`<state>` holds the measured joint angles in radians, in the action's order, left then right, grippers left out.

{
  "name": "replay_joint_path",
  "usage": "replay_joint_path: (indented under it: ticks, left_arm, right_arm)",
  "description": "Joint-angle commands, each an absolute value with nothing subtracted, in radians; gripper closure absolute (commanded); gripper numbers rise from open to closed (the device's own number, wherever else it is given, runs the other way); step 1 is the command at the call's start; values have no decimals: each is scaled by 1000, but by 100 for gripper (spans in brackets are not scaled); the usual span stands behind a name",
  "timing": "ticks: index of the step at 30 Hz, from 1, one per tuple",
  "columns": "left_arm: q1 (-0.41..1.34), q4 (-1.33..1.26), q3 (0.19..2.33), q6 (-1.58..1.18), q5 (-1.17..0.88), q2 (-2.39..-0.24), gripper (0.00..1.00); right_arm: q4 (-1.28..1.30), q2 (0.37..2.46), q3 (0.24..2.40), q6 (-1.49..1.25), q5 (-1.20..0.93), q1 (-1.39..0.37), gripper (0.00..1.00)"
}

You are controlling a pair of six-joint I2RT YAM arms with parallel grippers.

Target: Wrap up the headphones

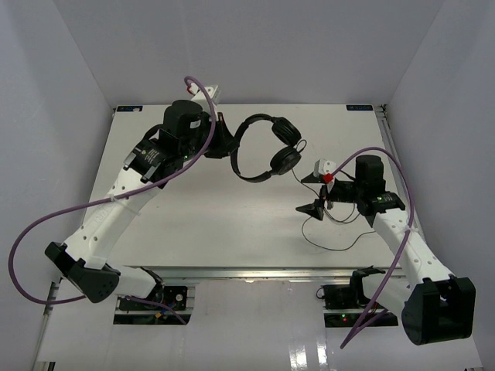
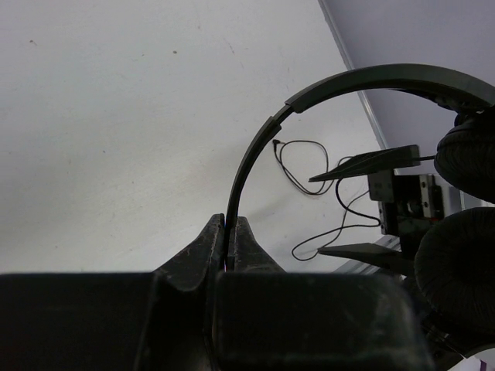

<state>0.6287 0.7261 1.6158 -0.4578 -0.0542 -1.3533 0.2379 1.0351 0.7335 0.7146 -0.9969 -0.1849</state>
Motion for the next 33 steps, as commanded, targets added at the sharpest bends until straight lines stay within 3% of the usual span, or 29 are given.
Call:
replay_joint_path:
  ticks: [1,10,17,26,30,33]
  left_arm:
    - [610,674,1593,-456,-49,-1318,100]
    - [581,663,1618,-449,-77,-1324,100]
    - [563,675,1635,-451,-73,-1318,100]
    - [477,652,1665,-472,-120,-1346,100]
    - [457,605,1664,-532,-179,-1376,100]
    - [451,572,1663,-585,-206,-1395,100]
  right_arm:
    - [262,1031,767,677,-1042,-181,3]
    - [245,1053,732,672,-1041,-181,6]
    - [187,1123,717,684,-984,-180,16]
    - [182,1050,673,689,-1007,-178,23]
    - [122,1058,655,643,-1047,-178,35]
    - [125,1097,691,627,-1068,-182,51]
